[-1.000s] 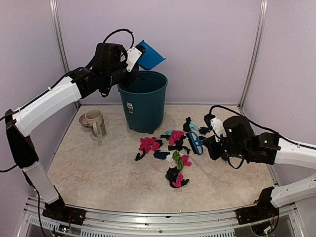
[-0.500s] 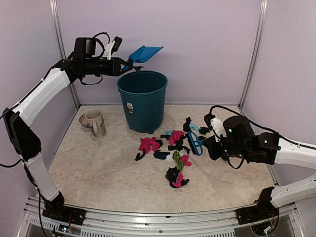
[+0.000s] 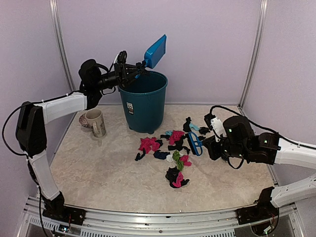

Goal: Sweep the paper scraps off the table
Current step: Dump the paper scraps into the trash bin.

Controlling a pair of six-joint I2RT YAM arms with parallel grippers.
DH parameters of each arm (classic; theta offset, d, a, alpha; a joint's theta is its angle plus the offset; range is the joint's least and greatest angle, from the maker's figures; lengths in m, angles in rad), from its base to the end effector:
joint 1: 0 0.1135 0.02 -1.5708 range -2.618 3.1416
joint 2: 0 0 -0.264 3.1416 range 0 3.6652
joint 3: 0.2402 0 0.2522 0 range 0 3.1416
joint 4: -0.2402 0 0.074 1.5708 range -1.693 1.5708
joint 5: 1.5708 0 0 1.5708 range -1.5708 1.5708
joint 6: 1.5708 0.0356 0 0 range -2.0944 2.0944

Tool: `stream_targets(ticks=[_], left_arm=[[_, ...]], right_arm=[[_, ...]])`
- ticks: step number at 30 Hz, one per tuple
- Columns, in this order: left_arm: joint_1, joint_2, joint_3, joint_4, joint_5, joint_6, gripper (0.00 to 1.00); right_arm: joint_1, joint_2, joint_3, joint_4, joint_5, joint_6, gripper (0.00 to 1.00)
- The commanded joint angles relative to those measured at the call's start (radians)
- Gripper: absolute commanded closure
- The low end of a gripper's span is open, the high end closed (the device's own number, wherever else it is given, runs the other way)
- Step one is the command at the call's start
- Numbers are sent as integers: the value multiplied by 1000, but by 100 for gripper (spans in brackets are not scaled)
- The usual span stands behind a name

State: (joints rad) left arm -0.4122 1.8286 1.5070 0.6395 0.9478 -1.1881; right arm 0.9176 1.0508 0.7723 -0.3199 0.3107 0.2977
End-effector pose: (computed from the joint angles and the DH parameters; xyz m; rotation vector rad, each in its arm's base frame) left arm 0.3812 -0.1982 0.3779 0.3827 1.6447 -1.8581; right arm 0.1484 0.1760 0.2722 -0.4869 2.1046 0.3728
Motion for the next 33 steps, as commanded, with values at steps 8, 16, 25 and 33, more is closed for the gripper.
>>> stream_targets(ticks=[8,16,25,33], left_arm=[[-26,60,-41,646,-264,-669,100],[-49,62,-18,436,-379,-649,100],[-28,67,112,-17,-339,-358,100],[0,63,236,-364,-343,-115,100]], right_arm=[[-6,-10,18,0,1,21,100],[-6,-4,32,-13,-3,24,100],[-7,-12,31,-26,12,18,100],[-6,2,28,-8,12,15,100]])
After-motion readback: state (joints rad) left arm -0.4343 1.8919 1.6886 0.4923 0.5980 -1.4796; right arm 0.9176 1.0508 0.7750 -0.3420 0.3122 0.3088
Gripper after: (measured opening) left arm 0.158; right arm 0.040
